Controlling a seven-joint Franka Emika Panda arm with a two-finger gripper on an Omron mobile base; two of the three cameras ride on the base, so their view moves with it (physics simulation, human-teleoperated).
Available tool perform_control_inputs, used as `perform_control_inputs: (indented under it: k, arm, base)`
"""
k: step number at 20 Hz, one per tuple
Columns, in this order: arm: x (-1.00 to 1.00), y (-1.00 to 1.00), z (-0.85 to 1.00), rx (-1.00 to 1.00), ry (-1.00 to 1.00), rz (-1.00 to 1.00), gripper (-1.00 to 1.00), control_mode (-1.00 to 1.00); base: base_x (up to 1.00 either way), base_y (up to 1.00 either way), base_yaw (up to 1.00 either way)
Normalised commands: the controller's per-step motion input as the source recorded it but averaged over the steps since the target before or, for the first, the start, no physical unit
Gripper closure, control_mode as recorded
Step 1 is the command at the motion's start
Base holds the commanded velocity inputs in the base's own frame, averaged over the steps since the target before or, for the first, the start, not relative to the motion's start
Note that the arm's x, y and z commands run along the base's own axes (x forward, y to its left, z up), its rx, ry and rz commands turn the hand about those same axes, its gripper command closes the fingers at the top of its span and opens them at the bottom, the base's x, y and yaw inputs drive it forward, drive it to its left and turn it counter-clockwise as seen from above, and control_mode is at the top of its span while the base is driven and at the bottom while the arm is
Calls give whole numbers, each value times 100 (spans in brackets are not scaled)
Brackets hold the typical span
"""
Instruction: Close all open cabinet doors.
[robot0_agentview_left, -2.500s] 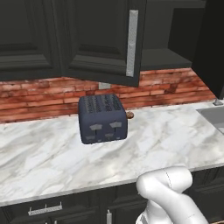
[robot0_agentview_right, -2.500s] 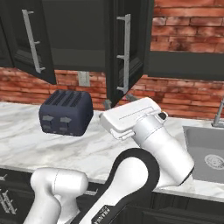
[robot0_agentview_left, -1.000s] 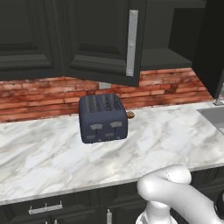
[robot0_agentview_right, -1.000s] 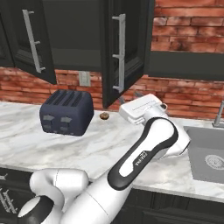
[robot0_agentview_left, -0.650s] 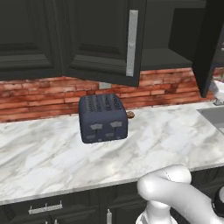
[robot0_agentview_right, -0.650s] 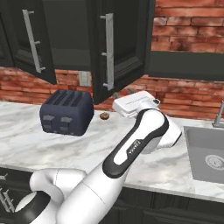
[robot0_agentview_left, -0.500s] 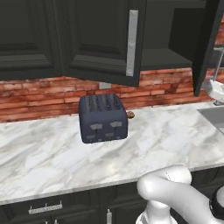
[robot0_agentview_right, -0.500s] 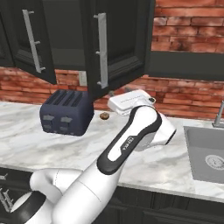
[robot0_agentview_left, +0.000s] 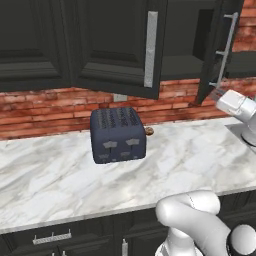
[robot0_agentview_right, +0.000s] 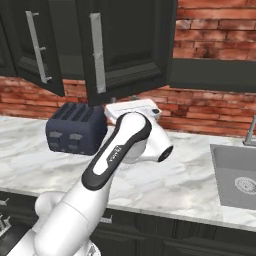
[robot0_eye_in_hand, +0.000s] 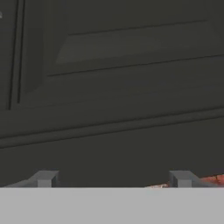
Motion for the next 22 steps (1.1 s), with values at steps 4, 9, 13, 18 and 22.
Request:
perform_control_inputs:
  k: [4, 9, 13, 18, 22]
  arm:
    - [17, 36, 17, -2, 0, -28, -100, -100]
    - [23, 31, 20, -2, -4, -28, -100, -100]
    - [27, 34, 17, -1, -1, -23, -100, -100]
    - [34, 30, 13, 0, 0, -10, -100, -100]
    - [37, 24, 18, 0, 0, -4, -100, -100]
  base:
    - [0, 0, 0]
    - [0, 0, 0]
    - [0, 0, 0]
    - [0, 0, 0]
    - [0, 0, 0]
